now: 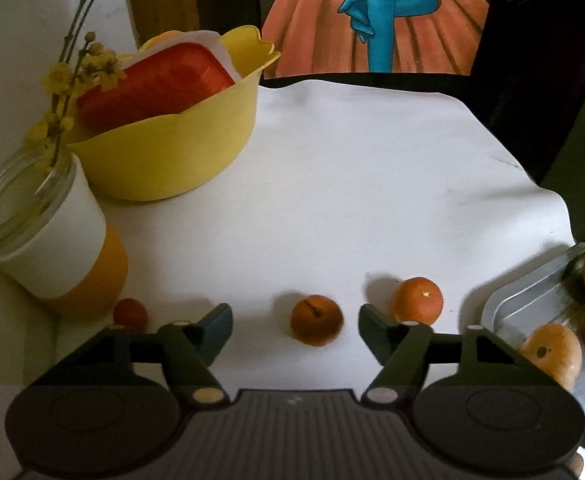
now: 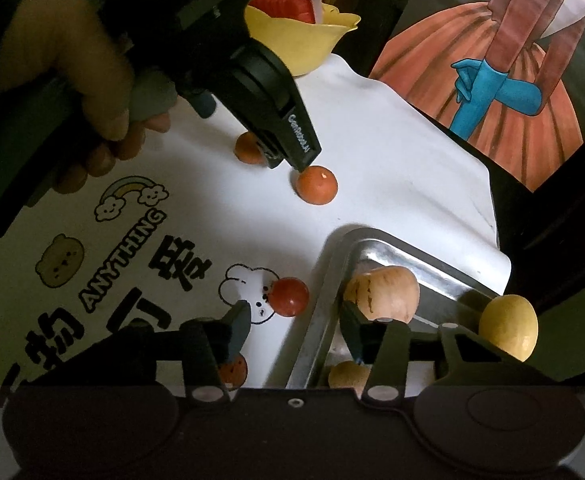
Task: Organize fruits
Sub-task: 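Grasp a tangerine with the left tool while the right tool grasps a red cherry tomato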
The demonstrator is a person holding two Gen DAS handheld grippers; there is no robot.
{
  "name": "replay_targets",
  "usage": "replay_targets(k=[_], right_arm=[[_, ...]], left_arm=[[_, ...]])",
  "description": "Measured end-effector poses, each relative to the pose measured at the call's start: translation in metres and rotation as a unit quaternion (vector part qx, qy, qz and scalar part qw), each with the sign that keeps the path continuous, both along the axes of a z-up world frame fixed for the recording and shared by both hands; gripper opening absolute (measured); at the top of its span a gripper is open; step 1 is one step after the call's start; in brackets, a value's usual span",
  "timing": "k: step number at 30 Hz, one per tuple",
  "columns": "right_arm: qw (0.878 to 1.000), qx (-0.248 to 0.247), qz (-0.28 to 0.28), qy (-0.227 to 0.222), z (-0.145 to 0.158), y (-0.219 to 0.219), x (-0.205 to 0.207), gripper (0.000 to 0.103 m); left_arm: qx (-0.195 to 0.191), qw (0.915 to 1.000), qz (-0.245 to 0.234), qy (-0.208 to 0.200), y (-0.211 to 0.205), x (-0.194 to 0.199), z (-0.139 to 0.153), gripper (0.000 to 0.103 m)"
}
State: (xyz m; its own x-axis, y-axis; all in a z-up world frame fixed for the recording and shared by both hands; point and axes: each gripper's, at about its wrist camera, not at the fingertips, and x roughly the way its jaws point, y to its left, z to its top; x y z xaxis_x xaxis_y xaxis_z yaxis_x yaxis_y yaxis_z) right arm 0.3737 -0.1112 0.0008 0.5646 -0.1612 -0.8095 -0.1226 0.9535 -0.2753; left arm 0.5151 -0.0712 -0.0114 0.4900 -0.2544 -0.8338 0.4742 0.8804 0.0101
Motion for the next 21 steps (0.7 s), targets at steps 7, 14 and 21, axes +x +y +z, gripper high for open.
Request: replay_targets(k=[7, 14, 21], right_arm=[[1.000, -0.008, 0.005, 0.003, -0.0064, 0.0020, 0.0049, 0.047], [1.000, -0.010, 0.012, 0.000, -0.0085, 0.0032, 0.0084, 0.041], [1.000, -0.006, 0.012, 0.003, -0.0077, 0.0029, 0.0091, 0.036]], left_arm=[[-0.005, 0.9999, -0.003, 0.013, -0.0043, 0.0027, -0.0029, 0.052], [-0.014, 0.9995, -0.003, 0.027, -0.0039, 0.0056, -0.0044, 0.038], [-0.016, 0.9993, -0.005, 0.033, -0.0032, 0.0022, -0.0053, 0.032]])
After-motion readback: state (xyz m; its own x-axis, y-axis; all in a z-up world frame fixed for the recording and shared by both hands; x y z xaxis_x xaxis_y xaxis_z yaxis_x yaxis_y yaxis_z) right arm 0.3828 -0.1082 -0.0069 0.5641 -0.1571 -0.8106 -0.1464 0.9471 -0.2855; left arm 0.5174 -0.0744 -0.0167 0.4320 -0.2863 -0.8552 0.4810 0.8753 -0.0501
